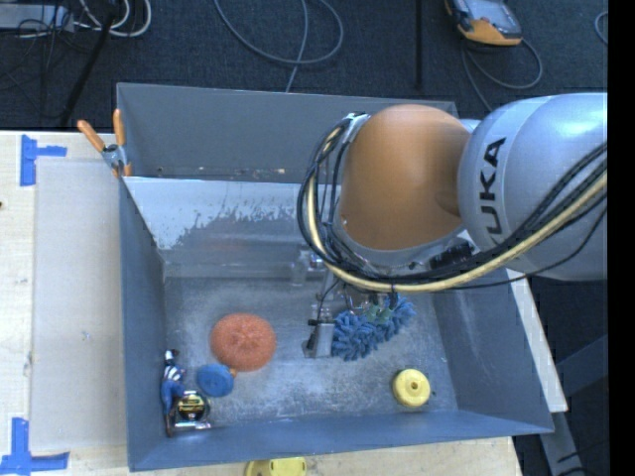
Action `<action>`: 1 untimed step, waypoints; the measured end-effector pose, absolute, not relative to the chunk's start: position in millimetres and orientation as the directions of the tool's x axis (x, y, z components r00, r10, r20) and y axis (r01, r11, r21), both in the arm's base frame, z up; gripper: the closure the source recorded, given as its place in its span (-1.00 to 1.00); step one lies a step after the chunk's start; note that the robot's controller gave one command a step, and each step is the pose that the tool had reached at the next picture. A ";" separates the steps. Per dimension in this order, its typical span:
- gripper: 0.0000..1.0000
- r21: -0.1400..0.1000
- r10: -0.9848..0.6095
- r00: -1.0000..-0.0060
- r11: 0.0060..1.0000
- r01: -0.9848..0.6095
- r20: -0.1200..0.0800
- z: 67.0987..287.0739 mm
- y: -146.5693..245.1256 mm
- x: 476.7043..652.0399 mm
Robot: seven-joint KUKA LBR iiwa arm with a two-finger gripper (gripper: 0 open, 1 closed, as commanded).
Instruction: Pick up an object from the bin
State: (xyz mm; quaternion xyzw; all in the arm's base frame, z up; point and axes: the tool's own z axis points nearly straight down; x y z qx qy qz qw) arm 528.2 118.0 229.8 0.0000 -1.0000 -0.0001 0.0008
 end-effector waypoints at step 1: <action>-1.00 -0.001 -0.045 -0.999 0.999 -0.045 -0.005 214.0 128.3 534.5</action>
Offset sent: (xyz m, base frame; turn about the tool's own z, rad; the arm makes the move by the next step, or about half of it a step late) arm -0.0018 0.0512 -0.0565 -0.4921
